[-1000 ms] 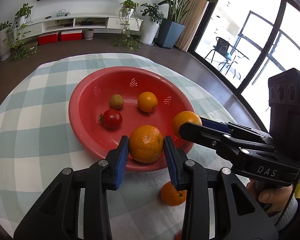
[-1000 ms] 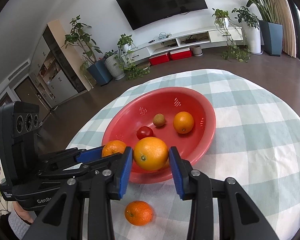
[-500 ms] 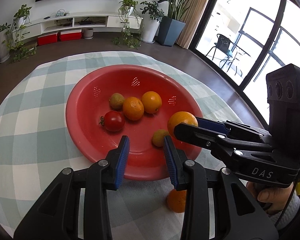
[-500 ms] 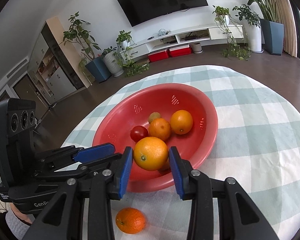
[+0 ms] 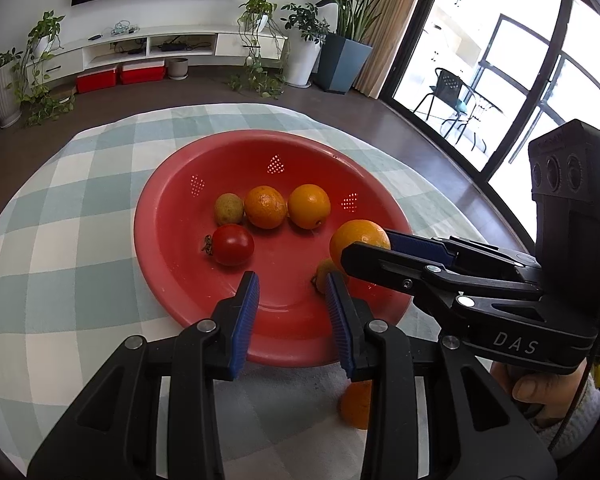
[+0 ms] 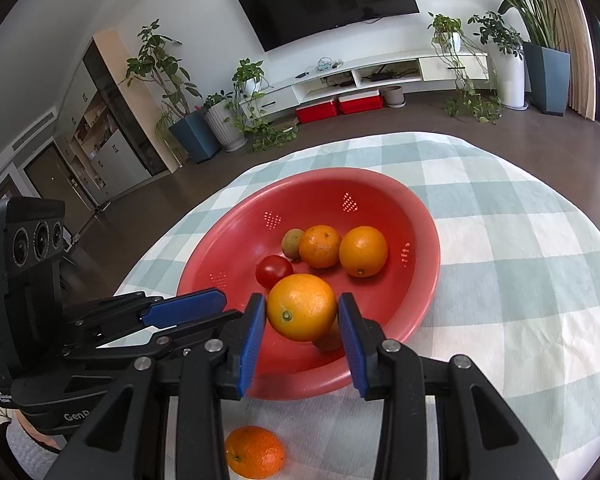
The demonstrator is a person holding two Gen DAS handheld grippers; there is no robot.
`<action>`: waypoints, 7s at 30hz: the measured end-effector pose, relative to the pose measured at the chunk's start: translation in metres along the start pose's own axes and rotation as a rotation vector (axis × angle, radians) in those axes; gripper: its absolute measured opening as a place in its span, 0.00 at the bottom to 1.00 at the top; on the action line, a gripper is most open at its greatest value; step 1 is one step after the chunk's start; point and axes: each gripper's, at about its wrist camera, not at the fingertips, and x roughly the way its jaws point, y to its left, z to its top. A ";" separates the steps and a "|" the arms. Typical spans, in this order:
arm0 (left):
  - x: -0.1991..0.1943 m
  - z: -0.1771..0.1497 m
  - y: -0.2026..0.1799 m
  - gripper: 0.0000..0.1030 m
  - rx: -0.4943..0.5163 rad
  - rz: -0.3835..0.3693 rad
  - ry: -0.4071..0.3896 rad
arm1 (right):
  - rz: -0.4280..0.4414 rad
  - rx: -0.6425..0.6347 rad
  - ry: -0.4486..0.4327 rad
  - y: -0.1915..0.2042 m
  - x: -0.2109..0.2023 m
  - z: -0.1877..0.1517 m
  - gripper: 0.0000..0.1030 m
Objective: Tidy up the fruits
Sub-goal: 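Lower the right tool's orange into the bowl and open the right tool, then move both tools back toward the remaining tomato and orange, then grasp the red tomato with the left tool while the right tool grasps the orange, then lift the orange with the right tool while the left tool lifts the tomato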
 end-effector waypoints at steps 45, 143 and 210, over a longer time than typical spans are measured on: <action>-0.003 0.003 0.006 0.31 0.001 0.011 -0.009 | -0.046 -0.036 0.001 0.004 0.005 0.004 0.39; -0.051 -0.143 -0.081 0.38 0.066 0.005 0.079 | -0.064 -0.065 -0.046 0.047 -0.091 -0.104 0.44; -0.043 -0.153 -0.067 0.29 0.037 -0.054 0.084 | -0.129 -0.191 0.098 0.052 -0.015 -0.084 0.41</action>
